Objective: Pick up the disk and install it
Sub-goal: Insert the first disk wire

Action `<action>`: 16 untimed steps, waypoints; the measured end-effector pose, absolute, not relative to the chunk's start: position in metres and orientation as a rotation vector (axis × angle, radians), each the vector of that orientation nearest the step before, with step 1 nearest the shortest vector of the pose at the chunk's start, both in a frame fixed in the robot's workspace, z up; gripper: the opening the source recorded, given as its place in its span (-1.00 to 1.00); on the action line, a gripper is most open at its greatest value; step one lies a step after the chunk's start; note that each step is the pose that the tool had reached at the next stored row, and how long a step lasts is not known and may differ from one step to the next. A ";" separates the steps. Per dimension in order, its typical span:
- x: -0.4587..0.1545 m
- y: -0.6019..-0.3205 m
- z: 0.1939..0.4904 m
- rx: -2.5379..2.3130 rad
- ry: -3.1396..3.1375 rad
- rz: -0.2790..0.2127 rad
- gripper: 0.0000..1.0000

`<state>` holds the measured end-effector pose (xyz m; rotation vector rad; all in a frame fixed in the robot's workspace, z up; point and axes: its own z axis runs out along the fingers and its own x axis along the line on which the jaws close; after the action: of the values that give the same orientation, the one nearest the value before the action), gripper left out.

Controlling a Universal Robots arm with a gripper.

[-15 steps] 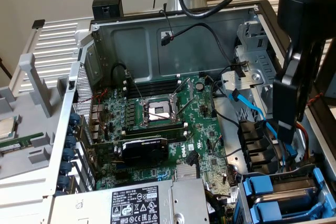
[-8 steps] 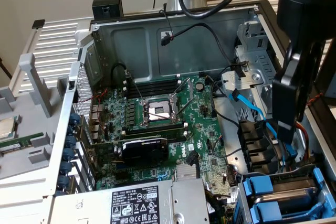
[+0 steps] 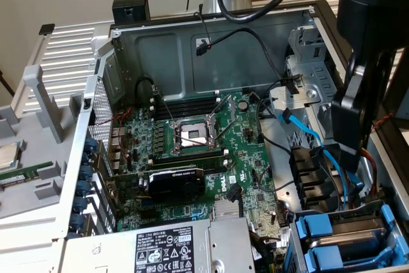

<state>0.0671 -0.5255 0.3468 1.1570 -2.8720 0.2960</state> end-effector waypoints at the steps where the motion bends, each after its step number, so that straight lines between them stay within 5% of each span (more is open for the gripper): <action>1: 0.067 -0.525 0.347 1.156 -2.872 0.296 -0.30; 16: 0.065 -0.525 0.347 1.156 -2.875 0.300 -0.30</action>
<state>0.0649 -0.5255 0.3471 1.1559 -2.8748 0.2997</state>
